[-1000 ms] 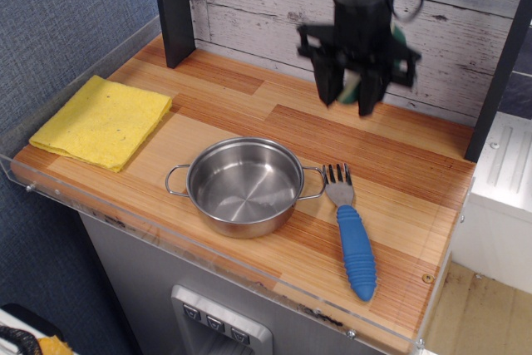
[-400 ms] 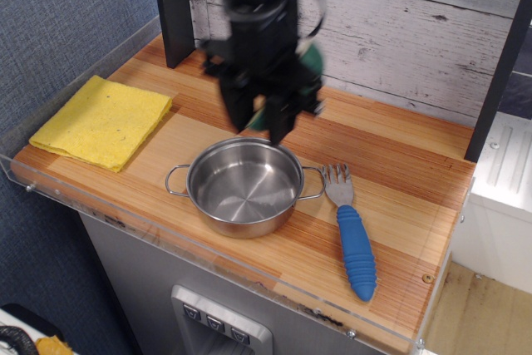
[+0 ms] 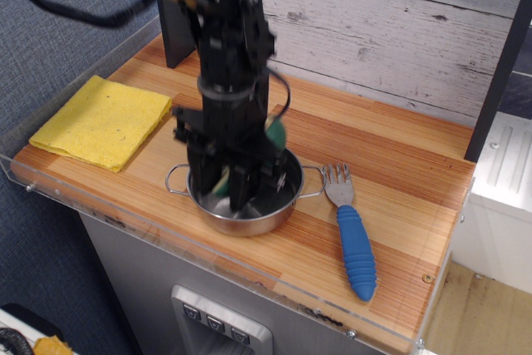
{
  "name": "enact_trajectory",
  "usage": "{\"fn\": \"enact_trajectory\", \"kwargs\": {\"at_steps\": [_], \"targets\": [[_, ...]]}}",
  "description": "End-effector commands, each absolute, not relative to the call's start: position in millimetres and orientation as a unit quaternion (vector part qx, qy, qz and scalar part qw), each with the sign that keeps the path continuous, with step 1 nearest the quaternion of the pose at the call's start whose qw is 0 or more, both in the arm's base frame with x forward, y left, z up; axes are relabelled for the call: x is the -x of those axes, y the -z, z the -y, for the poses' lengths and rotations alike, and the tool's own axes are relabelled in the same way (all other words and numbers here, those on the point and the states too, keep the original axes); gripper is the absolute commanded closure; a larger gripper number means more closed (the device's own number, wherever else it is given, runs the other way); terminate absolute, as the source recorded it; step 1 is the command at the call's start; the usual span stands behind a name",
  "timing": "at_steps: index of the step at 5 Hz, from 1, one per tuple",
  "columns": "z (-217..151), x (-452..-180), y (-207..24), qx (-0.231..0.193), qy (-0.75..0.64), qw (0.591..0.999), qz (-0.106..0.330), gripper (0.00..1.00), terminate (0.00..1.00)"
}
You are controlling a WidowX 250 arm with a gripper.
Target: Pick up avocado and place inside pot
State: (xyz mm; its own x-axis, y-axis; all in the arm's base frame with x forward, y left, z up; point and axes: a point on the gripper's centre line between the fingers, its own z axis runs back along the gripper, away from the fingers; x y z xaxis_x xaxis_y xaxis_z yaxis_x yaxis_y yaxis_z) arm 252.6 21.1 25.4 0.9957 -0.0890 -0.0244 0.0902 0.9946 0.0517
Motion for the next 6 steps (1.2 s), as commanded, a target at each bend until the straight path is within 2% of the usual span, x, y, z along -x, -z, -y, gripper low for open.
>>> {"fn": "enact_trajectory", "kwargs": {"at_steps": [1,2,4,5,6], "targets": [[-25,-251,-15,-0.043,0.049,0.997,-0.036,0.0,0.0],[-15,-255,-33,-0.047,0.075,0.996,-0.007,0.0,0.0],[-10,-255,-105,-0.034,0.068,0.992,0.105,0.0,0.0],[-21,-255,-125,-0.015,0.024,0.99,0.136,0.0,0.0],[-32,-258,-127,0.028,-0.019,0.992,0.118,0.0,0.0]]}}
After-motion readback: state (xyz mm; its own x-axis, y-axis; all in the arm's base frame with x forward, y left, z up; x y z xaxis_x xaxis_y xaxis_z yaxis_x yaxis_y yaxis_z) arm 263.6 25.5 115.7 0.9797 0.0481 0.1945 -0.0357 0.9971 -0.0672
